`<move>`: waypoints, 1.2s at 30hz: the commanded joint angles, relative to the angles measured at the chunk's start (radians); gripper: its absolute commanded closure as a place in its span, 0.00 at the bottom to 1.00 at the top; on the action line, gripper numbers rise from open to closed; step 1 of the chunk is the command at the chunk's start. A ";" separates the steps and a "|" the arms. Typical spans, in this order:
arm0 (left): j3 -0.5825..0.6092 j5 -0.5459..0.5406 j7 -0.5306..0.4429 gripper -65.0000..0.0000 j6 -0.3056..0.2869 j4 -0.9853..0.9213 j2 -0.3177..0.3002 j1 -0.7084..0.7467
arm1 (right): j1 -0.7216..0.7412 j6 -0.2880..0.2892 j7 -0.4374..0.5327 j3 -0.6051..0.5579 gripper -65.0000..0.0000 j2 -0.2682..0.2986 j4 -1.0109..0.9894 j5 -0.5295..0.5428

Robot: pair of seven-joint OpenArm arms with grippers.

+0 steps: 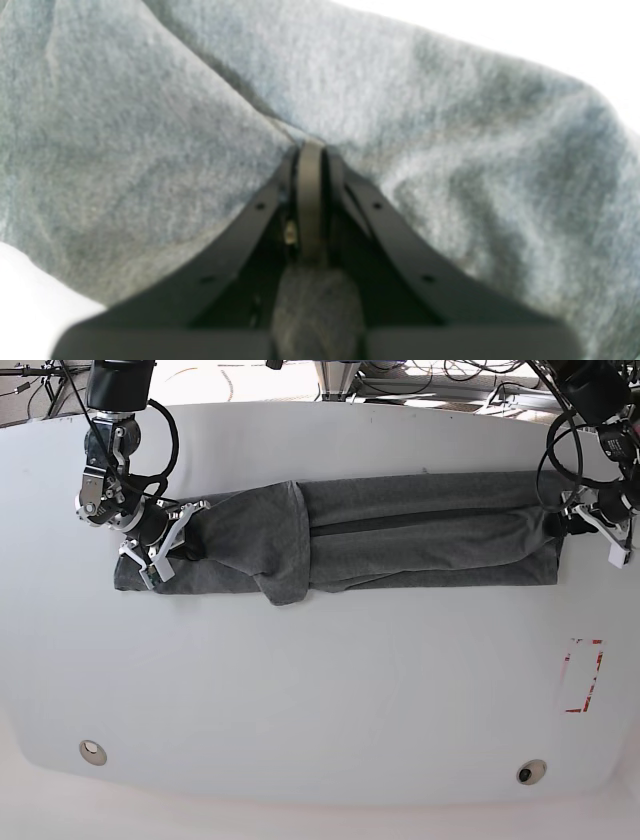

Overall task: Fold the T-shirt properly
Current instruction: 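Hold both strip ends with both grippers, stretching the strip taut, then fold the strip end with the left gripper toward the right gripper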

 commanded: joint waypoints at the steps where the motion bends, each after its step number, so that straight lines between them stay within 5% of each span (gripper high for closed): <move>1: 0.022 -0.019 -0.009 0.26 -0.002 0.007 -0.017 -0.009 | -0.002 -0.013 -0.059 -0.002 0.96 0.000 -0.002 -0.050; 14: 0.142 -0.019 -0.009 0.28 -0.002 -0.012 -0.014 0.001 | -0.002 -0.013 -0.059 -0.002 0.96 -0.018 -0.002 -0.050; 18: 0.186 -0.019 -0.008 0.46 -0.002 -0.012 -0.014 0.002 | -0.002 -0.013 -0.059 -0.002 0.96 -0.020 -0.002 -0.050; 25: 0.243 -0.016 -0.008 0.96 -0.002 -0.006 -0.014 0.019 | 0.000 -0.013 -0.059 -0.002 0.96 -0.020 -0.002 -0.048; 36: 0.301 -0.019 -0.006 1.00 -0.002 0.195 0.003 0.064 | 0.012 -0.013 -0.059 0.000 0.96 -0.038 -0.007 -0.048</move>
